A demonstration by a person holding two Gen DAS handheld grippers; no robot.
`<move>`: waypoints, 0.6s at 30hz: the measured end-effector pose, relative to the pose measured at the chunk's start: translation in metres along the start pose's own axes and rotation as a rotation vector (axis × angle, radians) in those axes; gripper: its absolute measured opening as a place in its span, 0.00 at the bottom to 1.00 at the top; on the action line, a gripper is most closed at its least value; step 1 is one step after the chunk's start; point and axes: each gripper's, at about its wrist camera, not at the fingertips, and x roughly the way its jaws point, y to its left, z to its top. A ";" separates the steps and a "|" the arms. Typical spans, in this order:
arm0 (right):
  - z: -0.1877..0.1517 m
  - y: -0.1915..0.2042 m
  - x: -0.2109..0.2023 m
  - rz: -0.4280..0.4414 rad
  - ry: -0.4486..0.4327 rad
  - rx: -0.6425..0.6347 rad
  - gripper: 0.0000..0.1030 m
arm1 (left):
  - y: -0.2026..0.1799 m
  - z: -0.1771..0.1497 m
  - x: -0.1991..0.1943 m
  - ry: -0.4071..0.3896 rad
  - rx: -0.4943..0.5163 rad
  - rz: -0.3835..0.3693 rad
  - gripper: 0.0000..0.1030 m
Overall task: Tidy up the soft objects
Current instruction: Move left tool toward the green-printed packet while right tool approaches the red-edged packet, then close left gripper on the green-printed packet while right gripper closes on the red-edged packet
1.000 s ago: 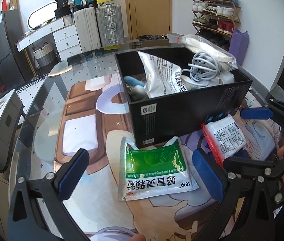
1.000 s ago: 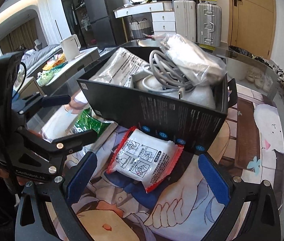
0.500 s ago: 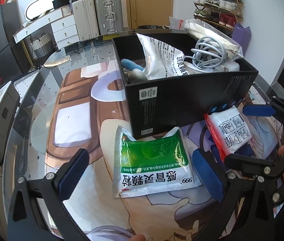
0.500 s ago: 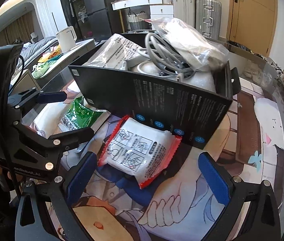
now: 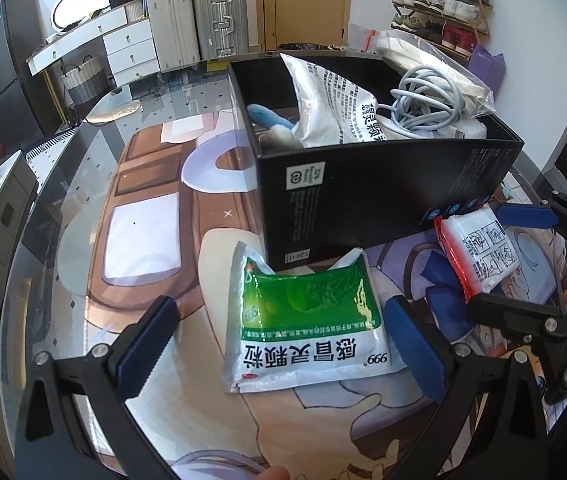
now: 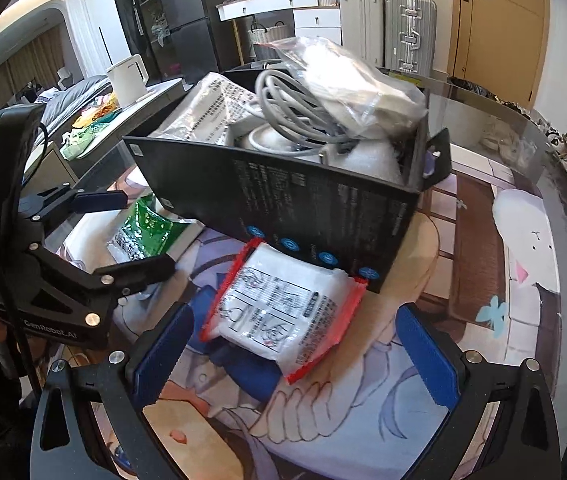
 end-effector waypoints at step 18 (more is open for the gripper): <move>-0.001 0.014 -0.003 0.004 -0.011 -0.049 0.80 | 0.000 0.000 0.000 0.001 0.000 0.001 1.00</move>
